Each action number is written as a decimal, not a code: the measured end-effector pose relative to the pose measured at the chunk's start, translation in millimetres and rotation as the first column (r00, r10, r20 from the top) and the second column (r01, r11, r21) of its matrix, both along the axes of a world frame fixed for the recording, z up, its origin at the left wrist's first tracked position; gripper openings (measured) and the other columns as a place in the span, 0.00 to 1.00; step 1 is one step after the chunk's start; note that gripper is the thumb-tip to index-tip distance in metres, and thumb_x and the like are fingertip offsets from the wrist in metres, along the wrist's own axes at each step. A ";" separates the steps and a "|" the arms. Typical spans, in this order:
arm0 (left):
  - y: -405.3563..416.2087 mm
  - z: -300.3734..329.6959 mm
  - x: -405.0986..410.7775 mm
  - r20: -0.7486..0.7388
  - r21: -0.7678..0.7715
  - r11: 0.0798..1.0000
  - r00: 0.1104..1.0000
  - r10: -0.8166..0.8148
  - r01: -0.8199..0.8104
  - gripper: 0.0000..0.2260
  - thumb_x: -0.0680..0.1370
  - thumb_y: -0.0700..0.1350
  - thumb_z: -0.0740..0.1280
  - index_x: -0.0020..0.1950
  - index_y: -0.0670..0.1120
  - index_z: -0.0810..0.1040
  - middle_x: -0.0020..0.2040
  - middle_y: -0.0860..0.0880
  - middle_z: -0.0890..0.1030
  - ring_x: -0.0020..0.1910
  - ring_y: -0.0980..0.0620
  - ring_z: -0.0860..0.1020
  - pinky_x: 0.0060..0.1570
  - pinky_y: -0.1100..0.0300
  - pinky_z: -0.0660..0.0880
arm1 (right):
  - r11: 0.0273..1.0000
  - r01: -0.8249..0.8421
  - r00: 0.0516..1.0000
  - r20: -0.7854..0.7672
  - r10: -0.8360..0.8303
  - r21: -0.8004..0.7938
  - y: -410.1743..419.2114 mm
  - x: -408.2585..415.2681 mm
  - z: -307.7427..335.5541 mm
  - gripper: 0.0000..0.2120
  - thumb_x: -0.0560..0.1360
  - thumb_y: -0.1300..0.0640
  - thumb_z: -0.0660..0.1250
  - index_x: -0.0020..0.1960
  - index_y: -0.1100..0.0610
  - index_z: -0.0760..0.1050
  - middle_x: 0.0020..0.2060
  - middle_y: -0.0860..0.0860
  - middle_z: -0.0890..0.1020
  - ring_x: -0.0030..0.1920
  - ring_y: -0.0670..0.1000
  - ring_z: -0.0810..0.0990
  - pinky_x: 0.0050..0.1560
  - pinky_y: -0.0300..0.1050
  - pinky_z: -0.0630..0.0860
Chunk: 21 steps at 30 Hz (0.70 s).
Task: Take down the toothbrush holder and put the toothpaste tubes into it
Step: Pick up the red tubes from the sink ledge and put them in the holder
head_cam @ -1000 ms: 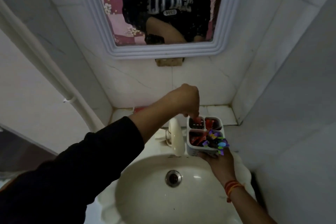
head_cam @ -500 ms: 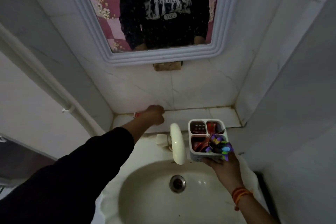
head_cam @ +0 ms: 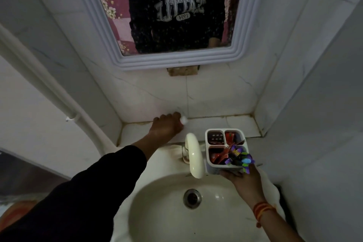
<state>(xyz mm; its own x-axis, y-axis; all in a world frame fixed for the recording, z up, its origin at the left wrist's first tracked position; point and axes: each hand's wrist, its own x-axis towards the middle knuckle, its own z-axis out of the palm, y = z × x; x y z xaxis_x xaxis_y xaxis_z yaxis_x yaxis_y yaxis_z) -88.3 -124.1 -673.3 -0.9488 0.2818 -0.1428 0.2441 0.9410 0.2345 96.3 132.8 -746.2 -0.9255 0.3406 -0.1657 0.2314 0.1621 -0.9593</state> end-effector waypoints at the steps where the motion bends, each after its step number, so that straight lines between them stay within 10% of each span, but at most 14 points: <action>1: 5.5 10.9 2.0 0.052 0.151 0.988 0.999 0.015 -0.023 0.21 0.78 0.62 0.62 0.68 0.53 0.71 0.59 0.47 0.81 0.57 0.43 0.79 0.58 0.46 0.75 | 1.000 -0.004 1.000 0.005 0.004 0.004 -0.2 0.3 2.1 0.32 0.59 0.61 0.85 0.60 0.53 0.79 0.55 0.51 0.86 0.59 0.52 0.84 0.63 0.61 0.80; 3: 20.6 44.1 4.6 0.089 0.281 0.958 0.993 -0.077 0.050 0.23 0.78 0.64 0.63 0.70 0.56 0.73 0.61 0.49 0.81 0.58 0.46 0.79 0.58 0.47 0.77 | 1.000 -0.013 1.000 0.006 0.013 0.008 -2.0 0.9 5.7 0.30 0.62 0.65 0.84 0.61 0.56 0.78 0.54 0.51 0.86 0.57 0.50 0.84 0.62 0.56 0.80; 8: 77.9 140.0 12.0 0.095 -0.086 0.902 0.905 -0.415 0.422 0.20 0.73 0.64 0.71 0.57 0.52 0.83 0.48 0.53 0.84 0.45 0.53 0.81 0.42 0.58 0.76 | 0.999 -0.019 1.000 -0.009 0.020 0.043 -2.6 1.3 6.4 0.29 0.63 0.69 0.82 0.62 0.58 0.78 0.54 0.50 0.85 0.53 0.38 0.83 0.50 0.30 0.79; 12: 128.6 157.1 18.8 0.367 -0.258 0.874 0.878 -0.306 0.412 0.17 0.74 0.57 0.73 0.40 0.44 0.79 0.33 0.48 0.83 0.34 0.50 0.84 0.40 0.55 0.80 | 0.996 -0.008 1.000 0.012 0.009 -0.085 -1.1 1.5 4.4 0.25 0.70 0.76 0.73 0.65 0.62 0.75 0.55 0.55 0.83 0.54 0.45 0.85 0.44 0.38 0.83; 17: 153.1 136.4 15.9 0.562 -0.124 0.967 0.818 -0.117 0.224 0.09 0.78 0.42 0.71 0.41 0.38 0.79 0.45 0.39 0.85 0.34 0.48 0.85 0.37 0.59 0.83 | 0.991 -0.057 0.998 -0.010 0.056 -0.118 -1.7 2.4 4.7 0.20 0.79 0.75 0.61 0.70 0.69 0.68 0.53 0.60 0.81 0.44 0.47 0.87 0.36 0.39 0.83; 21: 148.4 141.5 7.5 0.511 0.036 0.999 0.859 -0.031 0.015 0.09 0.80 0.41 0.66 0.53 0.35 0.79 0.48 0.38 0.86 0.41 0.44 0.88 0.27 0.61 0.76 | 0.989 -0.044 0.999 -0.029 0.040 -0.138 -0.6 5.4 7.1 0.26 0.63 0.65 0.80 0.58 0.56 0.76 0.54 0.58 0.82 0.52 0.51 0.85 0.42 0.40 0.85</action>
<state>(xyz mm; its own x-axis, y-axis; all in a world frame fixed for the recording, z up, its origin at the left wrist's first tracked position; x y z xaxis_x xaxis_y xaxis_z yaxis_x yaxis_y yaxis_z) -80.9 24.3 -531.7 -0.7374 0.3147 -0.5977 0.1034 0.9270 0.3605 101.7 132.2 -739.2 -0.9431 0.2767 -0.1844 0.2020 0.0363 -0.9787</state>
